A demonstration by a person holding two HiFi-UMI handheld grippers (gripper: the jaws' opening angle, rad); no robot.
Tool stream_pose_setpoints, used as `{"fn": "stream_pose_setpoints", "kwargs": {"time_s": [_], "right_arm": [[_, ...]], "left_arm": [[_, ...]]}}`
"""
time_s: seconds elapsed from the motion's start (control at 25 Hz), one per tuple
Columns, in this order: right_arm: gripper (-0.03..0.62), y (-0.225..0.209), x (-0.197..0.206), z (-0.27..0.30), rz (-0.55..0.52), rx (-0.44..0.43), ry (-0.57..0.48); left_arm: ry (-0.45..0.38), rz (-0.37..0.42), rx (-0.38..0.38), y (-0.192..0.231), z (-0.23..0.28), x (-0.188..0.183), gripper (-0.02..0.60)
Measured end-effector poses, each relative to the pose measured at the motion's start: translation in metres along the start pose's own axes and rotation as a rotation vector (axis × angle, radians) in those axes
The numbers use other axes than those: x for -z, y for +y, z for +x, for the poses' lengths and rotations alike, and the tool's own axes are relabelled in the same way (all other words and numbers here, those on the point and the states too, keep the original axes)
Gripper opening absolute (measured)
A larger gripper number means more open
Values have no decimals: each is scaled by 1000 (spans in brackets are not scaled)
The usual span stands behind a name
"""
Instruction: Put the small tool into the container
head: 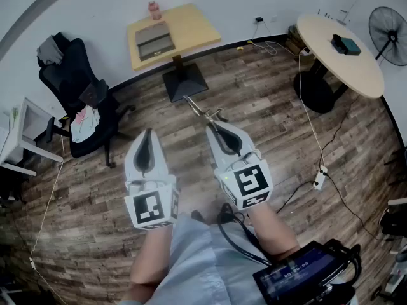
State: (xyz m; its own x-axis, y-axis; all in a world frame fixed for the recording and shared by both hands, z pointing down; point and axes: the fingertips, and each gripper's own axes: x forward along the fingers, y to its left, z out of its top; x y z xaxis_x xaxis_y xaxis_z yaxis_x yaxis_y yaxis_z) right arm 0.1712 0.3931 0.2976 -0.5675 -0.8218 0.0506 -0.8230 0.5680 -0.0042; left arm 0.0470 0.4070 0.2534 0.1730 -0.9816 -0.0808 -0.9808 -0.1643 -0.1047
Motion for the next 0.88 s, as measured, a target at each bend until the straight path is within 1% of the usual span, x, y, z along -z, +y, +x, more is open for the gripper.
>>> {"fn": "stream_pose_setpoints", "kwargs": {"time_s": [0.36, 0.64, 0.76, 0.88], "right_arm": [[20, -12, 8, -15, 6, -12, -14], [20, -49, 7, -16, 38, -25, -17], [20, -63, 11, -4, 48, -19, -4], [20, -72, 20, 16, 51, -2, 14]], "left_arm": [[-1, 3, -4, -20, -4, 9, -2], [27, 11, -25, -38, 12, 15, -2], [56, 8, -36, -33, 25, 24, -2], [64, -5, -41, -16, 41, 40, -2]]}}
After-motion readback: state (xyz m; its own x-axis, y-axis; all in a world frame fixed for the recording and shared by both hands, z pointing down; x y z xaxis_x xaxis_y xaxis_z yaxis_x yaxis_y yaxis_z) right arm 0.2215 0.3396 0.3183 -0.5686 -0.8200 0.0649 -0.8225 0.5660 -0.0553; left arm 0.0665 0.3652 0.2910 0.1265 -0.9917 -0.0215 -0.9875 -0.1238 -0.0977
